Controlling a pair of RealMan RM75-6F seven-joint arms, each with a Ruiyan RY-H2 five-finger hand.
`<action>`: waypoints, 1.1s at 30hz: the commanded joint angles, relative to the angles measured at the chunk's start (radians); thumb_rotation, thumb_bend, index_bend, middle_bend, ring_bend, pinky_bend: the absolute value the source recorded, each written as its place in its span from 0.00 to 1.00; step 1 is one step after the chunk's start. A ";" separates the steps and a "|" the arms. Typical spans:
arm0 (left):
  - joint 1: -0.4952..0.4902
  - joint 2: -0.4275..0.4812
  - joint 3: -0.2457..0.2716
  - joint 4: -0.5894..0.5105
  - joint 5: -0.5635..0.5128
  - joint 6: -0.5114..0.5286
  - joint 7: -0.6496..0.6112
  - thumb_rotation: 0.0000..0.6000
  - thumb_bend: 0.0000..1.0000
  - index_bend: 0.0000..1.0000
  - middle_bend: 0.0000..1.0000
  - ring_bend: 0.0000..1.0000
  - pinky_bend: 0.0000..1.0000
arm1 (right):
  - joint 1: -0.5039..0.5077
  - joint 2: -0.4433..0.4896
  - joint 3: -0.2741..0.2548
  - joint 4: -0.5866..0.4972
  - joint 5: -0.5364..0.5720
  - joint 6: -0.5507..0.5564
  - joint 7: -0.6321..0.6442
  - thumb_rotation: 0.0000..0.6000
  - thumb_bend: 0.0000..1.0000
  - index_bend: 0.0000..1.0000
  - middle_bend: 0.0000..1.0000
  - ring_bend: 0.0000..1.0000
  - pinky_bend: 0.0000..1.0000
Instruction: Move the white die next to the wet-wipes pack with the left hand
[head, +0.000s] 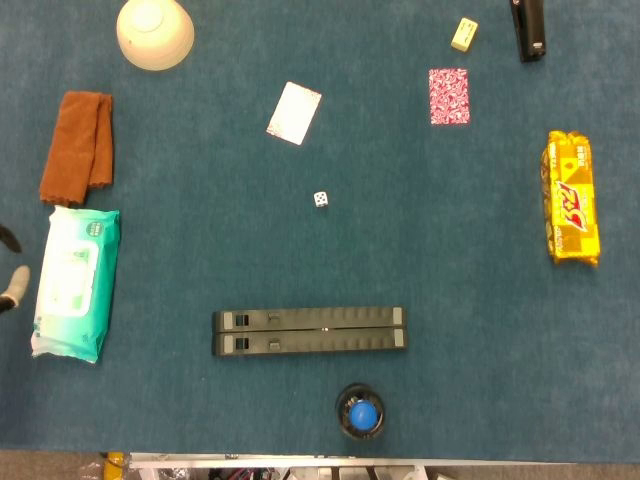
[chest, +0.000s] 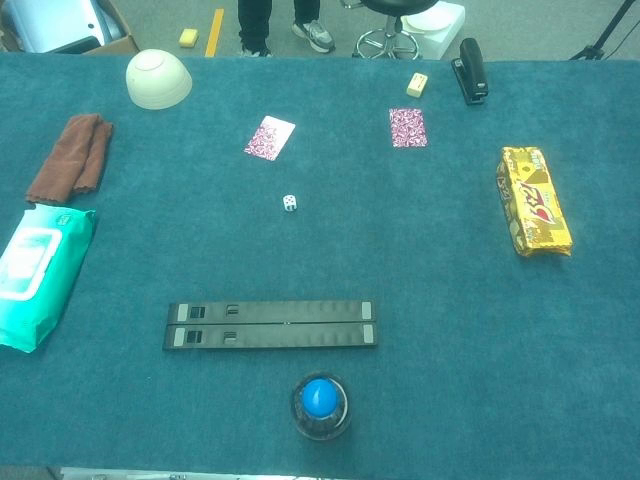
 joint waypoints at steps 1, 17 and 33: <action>-0.020 -0.003 0.004 0.000 0.031 -0.011 -0.034 1.00 0.30 0.48 0.37 0.39 0.56 | -0.004 -0.001 -0.004 0.006 -0.016 0.015 0.006 1.00 0.00 0.44 0.40 0.35 0.41; -0.186 -0.136 -0.022 0.098 0.118 -0.137 -0.105 1.00 0.30 0.45 0.32 0.26 0.47 | 0.070 0.021 0.066 -0.036 -0.030 0.011 -0.014 1.00 0.00 0.44 0.40 0.35 0.42; -0.375 -0.330 -0.036 0.238 0.101 -0.344 -0.142 1.00 0.30 0.38 0.14 0.08 0.25 | 0.112 0.052 0.104 -0.056 0.021 -0.014 -0.033 1.00 0.00 0.44 0.40 0.35 0.42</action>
